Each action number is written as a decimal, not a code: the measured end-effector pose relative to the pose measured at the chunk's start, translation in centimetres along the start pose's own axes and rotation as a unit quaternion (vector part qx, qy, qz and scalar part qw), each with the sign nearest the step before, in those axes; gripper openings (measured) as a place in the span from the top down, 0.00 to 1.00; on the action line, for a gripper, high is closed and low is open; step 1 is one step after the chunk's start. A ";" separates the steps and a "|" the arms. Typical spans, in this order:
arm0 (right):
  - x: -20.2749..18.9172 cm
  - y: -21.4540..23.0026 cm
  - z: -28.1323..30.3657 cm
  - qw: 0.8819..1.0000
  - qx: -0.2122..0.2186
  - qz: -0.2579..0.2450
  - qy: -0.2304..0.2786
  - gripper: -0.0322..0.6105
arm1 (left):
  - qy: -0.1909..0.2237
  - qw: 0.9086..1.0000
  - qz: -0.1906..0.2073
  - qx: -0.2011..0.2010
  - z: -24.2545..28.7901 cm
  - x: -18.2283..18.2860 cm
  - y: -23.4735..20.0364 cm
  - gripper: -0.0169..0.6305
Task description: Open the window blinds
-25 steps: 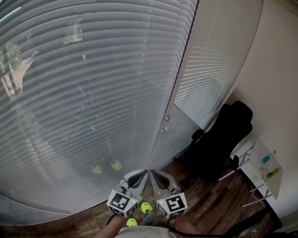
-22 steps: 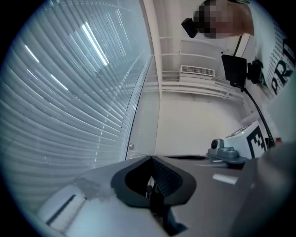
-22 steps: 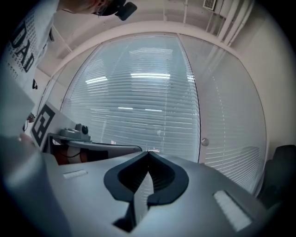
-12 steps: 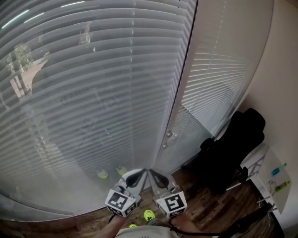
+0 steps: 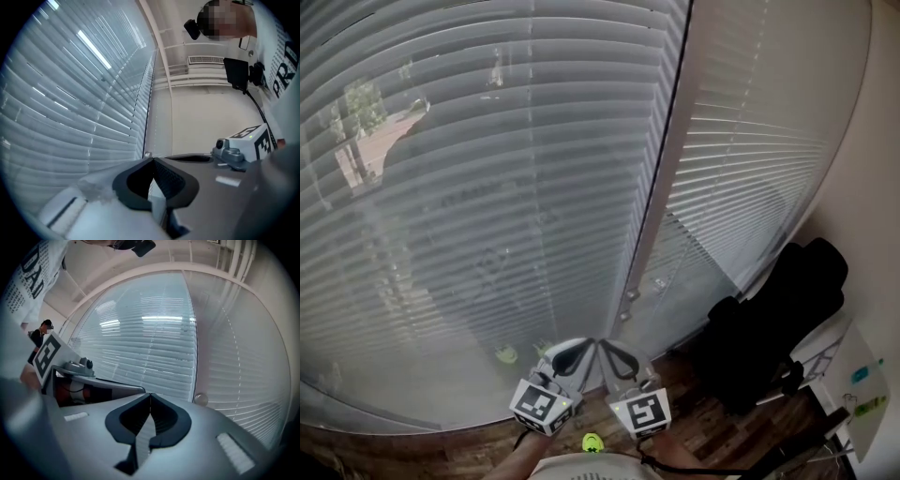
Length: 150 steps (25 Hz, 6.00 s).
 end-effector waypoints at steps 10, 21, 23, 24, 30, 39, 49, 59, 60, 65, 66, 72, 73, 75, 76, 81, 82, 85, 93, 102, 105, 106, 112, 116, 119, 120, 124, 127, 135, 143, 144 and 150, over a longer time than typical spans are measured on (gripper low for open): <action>-0.4 4.6 0.3 0.998 -0.023 -0.060 0.013 0.89 | 0.007 0.999 0.019 0.030 2.7 -0.6 -0.2 0.99; -1.1 8.9 1.3 0.991 -0.066 -0.113 -0.007 0.78 | 0.006 0.999 0.012 0.049 3.6 -0.9 -1.3 0.99; -1.1 9.2 1.4 0.991 -0.070 -0.110 -0.007 0.77 | 0.007 0.999 0.010 0.047 3.9 -0.9 -1.3 0.99; -1.1 9.4 1.5 0.991 -0.072 -0.111 -0.010 0.75 | 0.008 0.999 0.012 0.046 4.1 -0.9 -1.2 0.99; -2.1 10.2 2.6 0.990 -0.074 -0.113 -0.032 0.69 | 0.008 0.999 0.016 0.044 5.0 -1.0 -1.5 0.99; -2.4 10.8 4.0 0.991 -0.061 -0.109 -0.040 0.69 | 0.009 0.998 0.049 0.043 6.5 0.1 -1.5 0.99; -2.7 10.9 4.4 0.991 -0.065 -0.109 -0.036 0.72 | 0.006 0.997 0.057 0.043 7.8 0.9 -1.6 0.99; -2.8 11.0 4.4 0.993 -0.072 -0.086 -0.035 0.73 | 0.018 0.998 0.053 0.023 7.9 0.7 -1.6 0.99; -2.8 11.0 4.4 0.993 -0.072 -0.082 -0.035 0.73 | 0.018 0.998 0.054 0.022 7.9 0.6 -1.6 0.99; -2.9 11.2 4.4 0.996 -0.073 -0.044 -0.034 0.73 | 0.017 0.998 0.053 0.024 7.8 0.9 -1.7 0.99; -3.0 11.2 4.4 0.996 -0.074 -0.034 -0.033 0.73 | 0.017 0.998 0.054 0.026 7.8 1.0 -1.7 0.99; -3.3 11.4 4.3 0.996 -0.078 0.037 -0.027 0.74 | 0.014 0.998 0.054 0.029 7.6 1.4 -1.6 0.99; -3.4 11.5 4.3 0.995 -0.080 0.045 -0.026 0.74 | 0.014 0.998 0.054 0.029 7.6 1.3 -1.7 0.99; -3.5 11.6 4.3 0.995 -0.083 0.056 -0.025 0.74 | 0.011 0.998 0.053 0.031 7.5 1.3 -1.8 0.99; -3.5 11.7 4.2 0.994 -0.086 0.060 -0.024 0.74 | 0.011 0.998 0.052 0.031 7.4 1.2 -1.8 0.99; -3.7 11.8 4.2 0.990 -0.093 0.106 -0.019 0.74 | 0.017 0.998 0.052 0.030 7.3 1.6 -1.8 0.99; -3.7 11.8 4.2 0.989 -0.093 0.115 -0.018 0.74 | 0.017 0.998 0.052 0.031 7.3 1.7 -1.8 0.99; -3.7 11.8 4.3 0.986 -0.095 0.137 -0.014 0.74 | 0.017 0.998 0.053 0.027 7.2 1.6 -1.9 0.99; -3.8 11.9 4.4 0.976 -0.103 0.189 -0.009 0.74 | 0.012 0.999 0.043 0.029 7.0 1.1 -2.0 0.99; -3.9 12.0 4.5 0.970 -0.105 0.221 -0.002 0.74 | 0.013 0.998 0.047 0.031 6.9 1.7 -1.9 0.99; -3.9 12.0 4.5 0.973 -0.106 0.205 -0.007 0.74 | 0.017 0.998 0.048 0.032 6.9 1.8 -2.0 0.99; -3.9 12.0 4.5 0.975 -0.105 0.196 -0.011 0.74 | 0.015 0.998 0.048 0.034 6.8 1.8 -2.0 0.99; -3.3 11.6 3.8 0.992 -0.100 0.063 -0.046 0.74 | 0.019 0.998 0.047 0.027 6.8 1.7 -2.0 0.99; -2.5 11.0 3.7 0.991 -0.096 -0.072 -0.061 0.74 | 0.025 0.998 0.044 0.022 6.9 1.6 -1.9 0.99; -2.4 10.8 3.9 0.987 -0.082 -0.123 -0.065 0.74 | 0.019 0.998 0.048 0.024 6.9 1.8 -1.8 0.99; -2.4 10.7 4.0 0.984 -0.079 -0.144 -0.069 0.74 | 0.018 0.998 0.048 0.023 6.9 1.7 -1.8 0.99; -2.5 10.3 4.5 0.959 -0.079 -0.257 -0.092 0.74 | 0.020 0.998 0.048 0.018 7.0 1.6 -1.7 0.99; -2.7 10.3 4.7 0.947 -0.079 -0.296 -0.096 0.74 | 0.016 0.998 0.049 0.028 6.8 1.9 -1.8 0.99; -2.8 10.3 4.7 0.954 -0.080 -0.277 -0.082 0.74 | 0.020 0.998 0.050 0.024 7.1 1.7 -1.7 0.99; -2.9 10.7 4.5 0.972 -0.082 -0.208 -0.069 0.74 | 0.020 0.998 0.047 0.022 7.3 1.3 -1.4 0.99; -2.9 10.7 4.5 0.974 -0.081 -0.200 -0.067 0.74 | 0.020 0.998 0.047 0.023 7.4 1.4 -1.5 0.99; -2.7 10.8 4.5 0.986 -0.083 -0.134 -0.060 0.74 | 0.009 0.998 0.047 0.038 7.3 1.5 -1.7 0.99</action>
Point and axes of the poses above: the fingertips, and each gripper's own axes: z forward along the fingers, y to its right, x out of its top, the point moved 2 cm from there along -z, backward along the fingers, and after that the axes turned 1 degree about y, right-handed, at the moved point
